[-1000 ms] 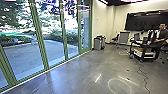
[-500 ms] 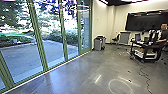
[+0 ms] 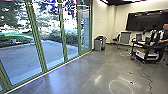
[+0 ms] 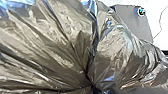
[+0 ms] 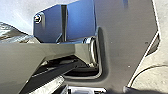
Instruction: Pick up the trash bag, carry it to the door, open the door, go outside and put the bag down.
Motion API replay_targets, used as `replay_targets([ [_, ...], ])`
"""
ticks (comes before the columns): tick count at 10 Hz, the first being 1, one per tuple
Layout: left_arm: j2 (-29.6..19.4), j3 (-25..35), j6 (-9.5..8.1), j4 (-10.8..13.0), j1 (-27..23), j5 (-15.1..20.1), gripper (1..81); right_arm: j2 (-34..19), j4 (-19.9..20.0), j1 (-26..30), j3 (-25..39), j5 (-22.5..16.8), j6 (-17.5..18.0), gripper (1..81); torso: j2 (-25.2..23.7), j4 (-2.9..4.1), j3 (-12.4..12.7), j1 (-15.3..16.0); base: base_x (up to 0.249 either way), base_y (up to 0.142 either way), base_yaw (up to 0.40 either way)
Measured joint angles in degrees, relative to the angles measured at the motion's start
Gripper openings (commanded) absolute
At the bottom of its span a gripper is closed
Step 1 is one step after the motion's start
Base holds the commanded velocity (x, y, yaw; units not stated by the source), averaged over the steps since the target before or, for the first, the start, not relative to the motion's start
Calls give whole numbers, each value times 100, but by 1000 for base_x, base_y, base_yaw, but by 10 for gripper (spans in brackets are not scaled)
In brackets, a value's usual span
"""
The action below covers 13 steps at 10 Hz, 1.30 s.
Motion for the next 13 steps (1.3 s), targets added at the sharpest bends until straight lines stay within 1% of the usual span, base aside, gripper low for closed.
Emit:
replay_targets([
  [2, -2, 0, 0, 0, 0, 0, 10, 0, 0, 0, 0, 2, 0, 811, 0, 0, 0, 0, 145, 0, 0],
  [7, -9, -2, 0, 0, -33, -5, 10, -1, 2, 4, -11, 5, 0, 811, 0, 0, 0, 2, 145, -67, 0],
  [13, -11, -2, 0, 0, -6, 0, 10, 13, 0, -5, -13, 5, 0, 811, -2, 0, 0, 0, 153, 0, 0],
])
